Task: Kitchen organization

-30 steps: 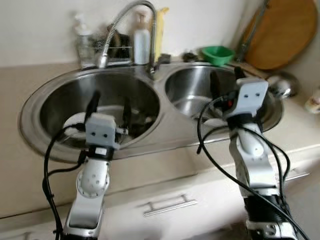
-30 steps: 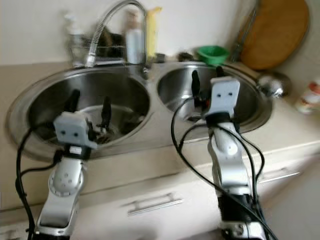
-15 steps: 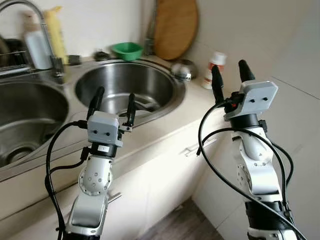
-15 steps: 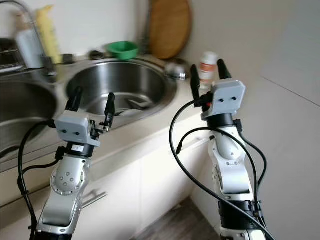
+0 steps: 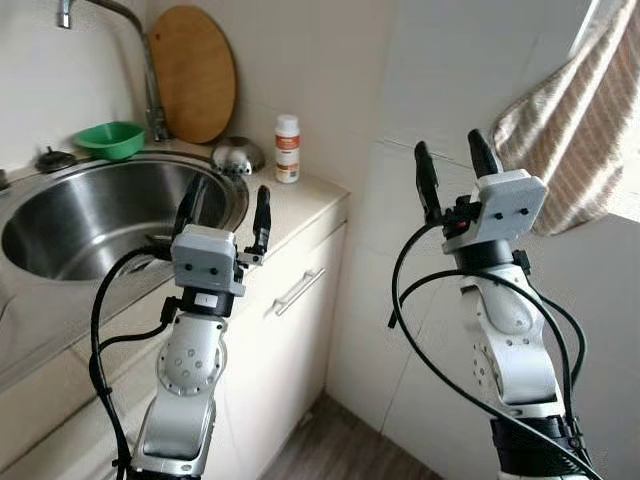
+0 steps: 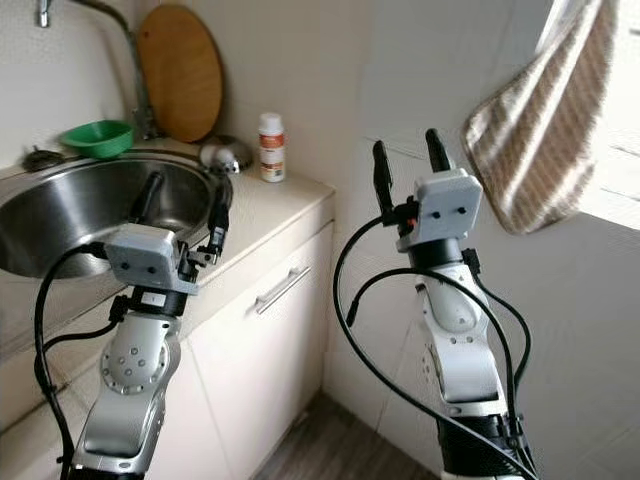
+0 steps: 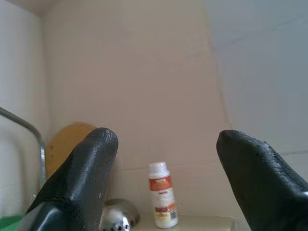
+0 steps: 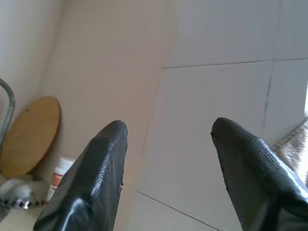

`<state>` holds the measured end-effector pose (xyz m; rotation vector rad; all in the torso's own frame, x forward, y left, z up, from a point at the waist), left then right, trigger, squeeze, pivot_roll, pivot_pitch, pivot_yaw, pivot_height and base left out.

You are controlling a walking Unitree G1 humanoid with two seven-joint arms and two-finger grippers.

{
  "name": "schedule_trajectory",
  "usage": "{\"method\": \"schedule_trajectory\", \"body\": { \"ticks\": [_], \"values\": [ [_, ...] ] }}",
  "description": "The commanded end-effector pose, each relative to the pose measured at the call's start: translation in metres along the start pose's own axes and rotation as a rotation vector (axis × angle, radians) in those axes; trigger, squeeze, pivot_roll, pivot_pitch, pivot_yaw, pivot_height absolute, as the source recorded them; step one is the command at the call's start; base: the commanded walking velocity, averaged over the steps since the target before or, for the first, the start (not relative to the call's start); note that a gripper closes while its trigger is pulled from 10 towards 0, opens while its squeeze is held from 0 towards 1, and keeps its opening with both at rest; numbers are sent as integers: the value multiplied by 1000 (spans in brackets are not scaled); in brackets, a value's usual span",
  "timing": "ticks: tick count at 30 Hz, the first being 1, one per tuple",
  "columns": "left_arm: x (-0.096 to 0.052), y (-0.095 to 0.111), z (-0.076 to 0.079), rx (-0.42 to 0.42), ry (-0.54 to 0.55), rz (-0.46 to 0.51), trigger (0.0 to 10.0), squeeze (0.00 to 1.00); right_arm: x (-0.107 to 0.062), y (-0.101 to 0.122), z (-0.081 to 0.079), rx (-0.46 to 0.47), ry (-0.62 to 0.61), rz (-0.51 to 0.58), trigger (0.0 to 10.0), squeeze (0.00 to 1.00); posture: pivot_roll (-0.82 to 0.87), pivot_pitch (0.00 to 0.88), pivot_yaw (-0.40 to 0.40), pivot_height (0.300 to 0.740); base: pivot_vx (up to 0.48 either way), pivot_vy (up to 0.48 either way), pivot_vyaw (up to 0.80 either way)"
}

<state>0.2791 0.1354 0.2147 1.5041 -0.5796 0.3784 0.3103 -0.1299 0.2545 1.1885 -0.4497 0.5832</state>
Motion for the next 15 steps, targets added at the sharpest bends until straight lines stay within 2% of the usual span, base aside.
{"method": "schedule_trajectory", "body": {
  "ticks": [1,6,14,15],
  "values": [
    [2,3,3,-4,-12,14,10000,0,0,3,3,-20,0,15,10000,0,24,0,-51,740,0,0,-800],
    [2,0,4,4,-19,-5,10000,0,-4,0,4,-26,-6,-6,10000,0,24,0,-49,740,0,0,-800],
    [0,-2,4,15,-30,-16,10000,0,-18,-10,7,-38,-21,-63,10000,0,21,0,-46,740,0,-480,-800],
    [0,-3,5,4,-33,-16,10000,0,-21,-14,8,-40,-28,-80,10000,0,22,0,-44,740,0,0,-800]
  ]
}}
Point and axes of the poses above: a point about 5 cm out from each wrist's last joint towards the gripper, its own x axis pointing out of the wrist towards the gripper, its own y axis along the axis of the wrist's last joint, z = x × y, the point moved 2 cm from there along x, pointing out of the wrist towards the gripper, and after that the axes turned 12 degrees about -x, right-handed, at the moved point
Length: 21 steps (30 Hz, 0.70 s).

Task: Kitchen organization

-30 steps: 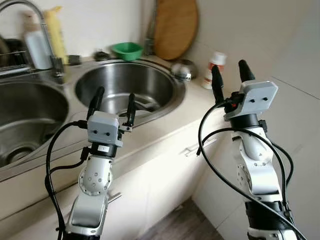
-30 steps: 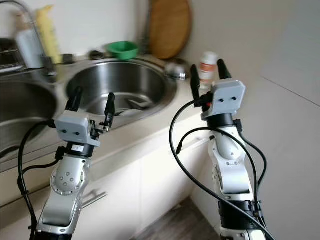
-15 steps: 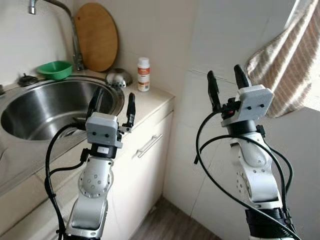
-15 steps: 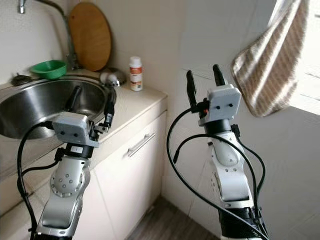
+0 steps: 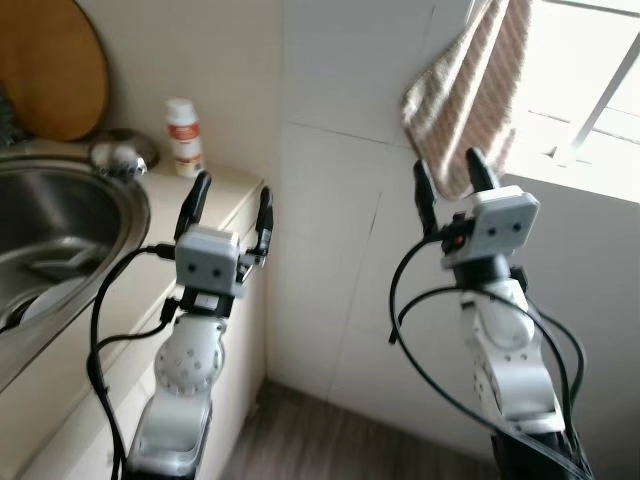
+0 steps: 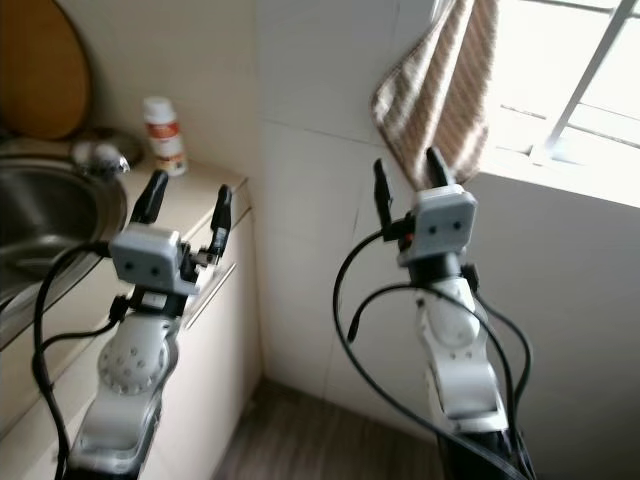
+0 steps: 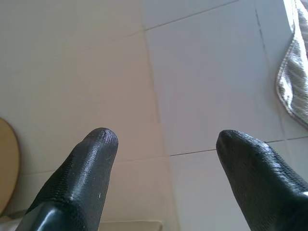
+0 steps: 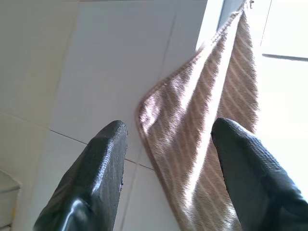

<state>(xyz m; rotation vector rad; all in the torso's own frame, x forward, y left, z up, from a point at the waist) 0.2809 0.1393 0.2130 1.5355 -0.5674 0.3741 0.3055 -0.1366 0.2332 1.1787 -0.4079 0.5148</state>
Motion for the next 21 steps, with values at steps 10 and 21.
{"method": "schedule_trajectory", "body": {
  "ticks": [10,21],
  "values": [
    [-7,-11,11,-25,-55,-48,10000,0,-21,-24,15,-9,-77,-141,10000,0,19,0,-40,740,0,0,-480],
    [-13,-23,16,-15,-91,-105,10000,0,-34,-50,23,0,-143,-294,10000,0,15,0,-39,740,0,0,-218]
  ]
}}
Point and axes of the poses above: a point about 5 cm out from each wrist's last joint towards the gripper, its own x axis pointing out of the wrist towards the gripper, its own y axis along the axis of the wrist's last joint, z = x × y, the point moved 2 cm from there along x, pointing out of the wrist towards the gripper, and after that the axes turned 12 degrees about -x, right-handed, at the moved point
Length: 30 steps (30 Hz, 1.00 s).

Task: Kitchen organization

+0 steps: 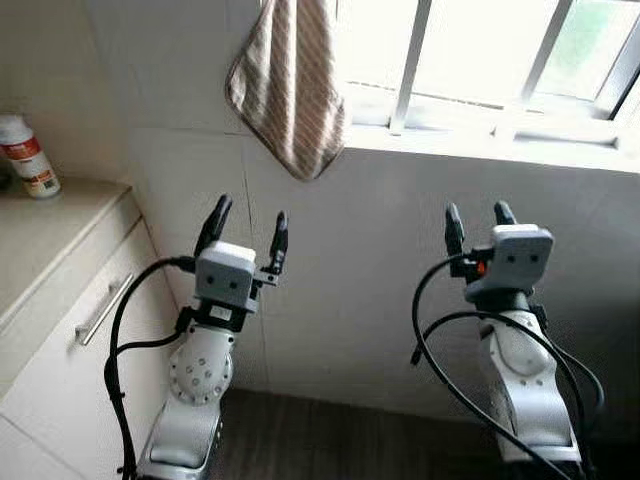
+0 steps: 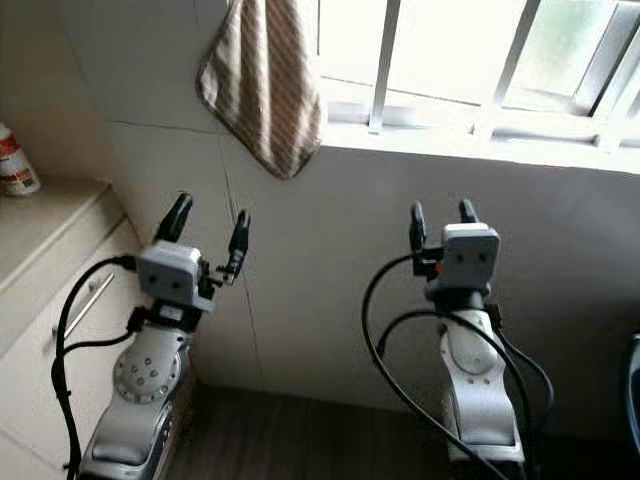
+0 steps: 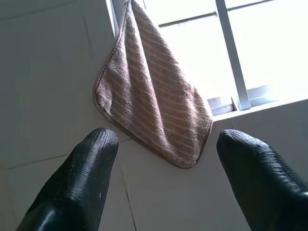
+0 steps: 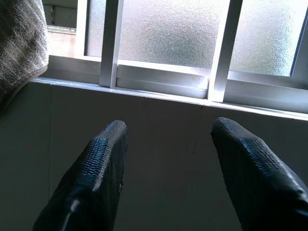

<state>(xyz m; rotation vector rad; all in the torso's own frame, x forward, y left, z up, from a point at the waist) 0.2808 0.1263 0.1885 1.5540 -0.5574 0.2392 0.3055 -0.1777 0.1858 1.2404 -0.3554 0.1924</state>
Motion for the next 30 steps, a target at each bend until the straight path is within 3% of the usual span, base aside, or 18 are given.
{"method": "schedule_trajectory", "body": {
  "ticks": [1,12,26,30],
  "values": [
    [-1,-5,2,11,-18,-24,10000,0,0,-3,0,12,-5,-25,10000,0,15,0,-39,740,0,0,-800],
    [-4,-10,4,7,-29,-44,10000,0,0,-9,0,-2,-7,-54,10000,0,14,0,-37,740,0,-367,-800],
    [-8,-16,3,-44,-8,-74,10000,0,-1,-12,3,-31,-18,-69,10000,0,11,0,-41,740,0,0,-800],
    [-10,-17,4,-52,-13,-79,10000,0,-1,-11,2,-31,-14,-70,10000,0,11,0,-42,740,0,387,-800]
  ]
}}
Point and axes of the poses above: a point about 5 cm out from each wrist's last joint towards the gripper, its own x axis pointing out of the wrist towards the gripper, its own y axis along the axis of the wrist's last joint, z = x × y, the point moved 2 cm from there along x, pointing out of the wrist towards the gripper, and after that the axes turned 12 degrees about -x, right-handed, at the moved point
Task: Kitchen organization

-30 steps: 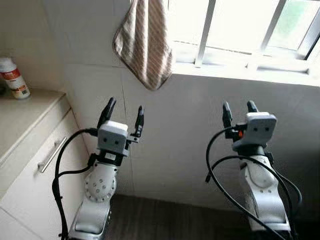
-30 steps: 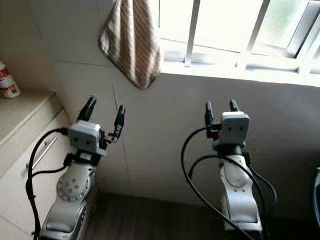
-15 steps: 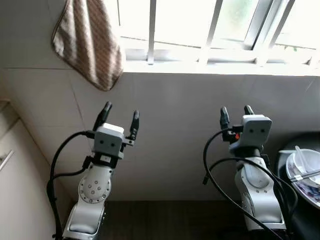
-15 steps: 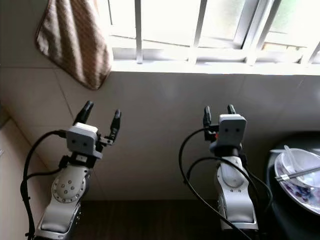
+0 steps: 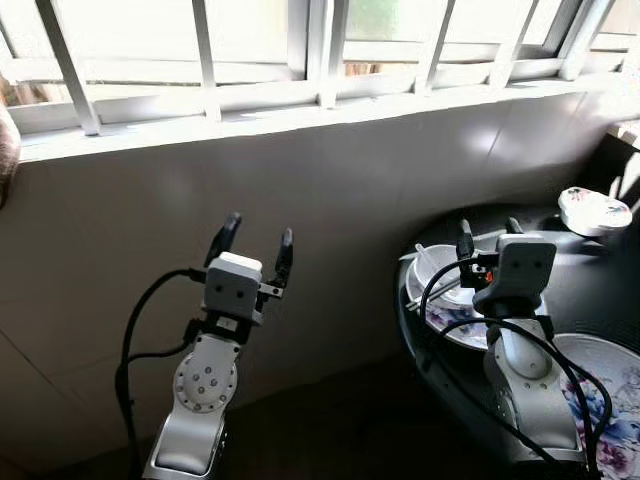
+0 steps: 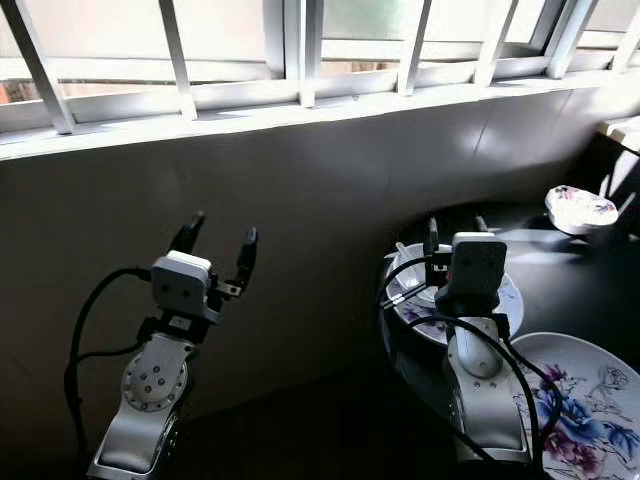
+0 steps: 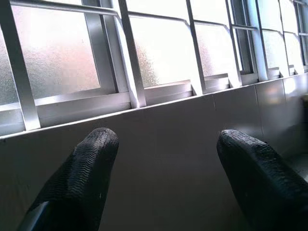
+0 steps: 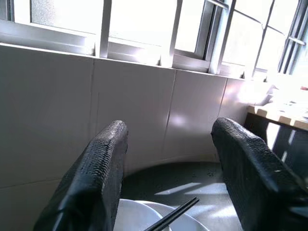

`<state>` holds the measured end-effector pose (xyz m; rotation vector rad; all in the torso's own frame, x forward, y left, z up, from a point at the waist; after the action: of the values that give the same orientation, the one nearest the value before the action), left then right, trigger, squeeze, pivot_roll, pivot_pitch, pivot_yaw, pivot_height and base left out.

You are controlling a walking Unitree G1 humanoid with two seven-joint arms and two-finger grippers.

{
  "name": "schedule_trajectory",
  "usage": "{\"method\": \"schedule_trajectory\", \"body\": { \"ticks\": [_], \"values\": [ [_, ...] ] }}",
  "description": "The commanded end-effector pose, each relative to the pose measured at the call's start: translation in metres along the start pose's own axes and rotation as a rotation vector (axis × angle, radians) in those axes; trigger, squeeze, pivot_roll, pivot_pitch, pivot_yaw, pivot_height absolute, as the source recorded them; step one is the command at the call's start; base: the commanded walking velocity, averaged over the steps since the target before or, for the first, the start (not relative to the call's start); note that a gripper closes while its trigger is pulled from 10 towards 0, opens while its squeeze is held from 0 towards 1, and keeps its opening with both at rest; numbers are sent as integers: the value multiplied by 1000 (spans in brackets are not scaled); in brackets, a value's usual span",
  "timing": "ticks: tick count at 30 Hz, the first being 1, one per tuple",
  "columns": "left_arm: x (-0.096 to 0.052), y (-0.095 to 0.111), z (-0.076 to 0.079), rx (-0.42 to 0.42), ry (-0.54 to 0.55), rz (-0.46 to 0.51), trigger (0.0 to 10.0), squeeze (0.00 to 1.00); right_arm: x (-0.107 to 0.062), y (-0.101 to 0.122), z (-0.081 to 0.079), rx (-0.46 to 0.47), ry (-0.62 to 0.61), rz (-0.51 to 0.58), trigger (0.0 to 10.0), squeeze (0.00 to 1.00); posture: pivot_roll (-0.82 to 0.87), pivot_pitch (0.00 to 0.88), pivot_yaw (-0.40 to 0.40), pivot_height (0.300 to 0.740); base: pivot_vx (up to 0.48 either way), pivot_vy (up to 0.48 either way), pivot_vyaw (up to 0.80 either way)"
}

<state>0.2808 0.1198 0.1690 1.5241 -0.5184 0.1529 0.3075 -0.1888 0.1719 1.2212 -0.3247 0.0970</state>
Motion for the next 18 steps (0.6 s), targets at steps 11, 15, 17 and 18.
{"method": "schedule_trajectory", "body": {
  "ticks": [11,15,17,18],
  "values": [
    [-4,1,0,2,-9,5,10000,0,1,5,-6,-21,25,17,10000,0,10,0,-41,740,0,175,-731],
    [-5,-1,3,-11,-27,-15,10000,0,1,3,-9,-72,36,6,10000,0,8,0,-40,740,0,0,-291],
    [-6,-3,4,-11,-35,-25,10000,0,0,2,-9,-68,36,4,10000,0,8,0,-40,740,0,0,0],
    [-6,-4,5,-9,-37,-30,10000,0,0,1,-10,-69,37,-1,10000,0,8,0,-40,740,0,0,0]
  ]
}}
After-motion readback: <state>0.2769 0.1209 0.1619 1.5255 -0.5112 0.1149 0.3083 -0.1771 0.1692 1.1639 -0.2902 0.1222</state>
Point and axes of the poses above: a point about 5 cm out from each wrist's last joint towards the gripper, its own x axis pointing out of the wrist towards the gripper, its own y axis along the axis of the wrist's last joint, z = x × y, the point moved 2 cm from there along x, pointing out of the wrist towards the gripper, and after that the axes turned 12 degrees about -x, right-handed, at the moved point
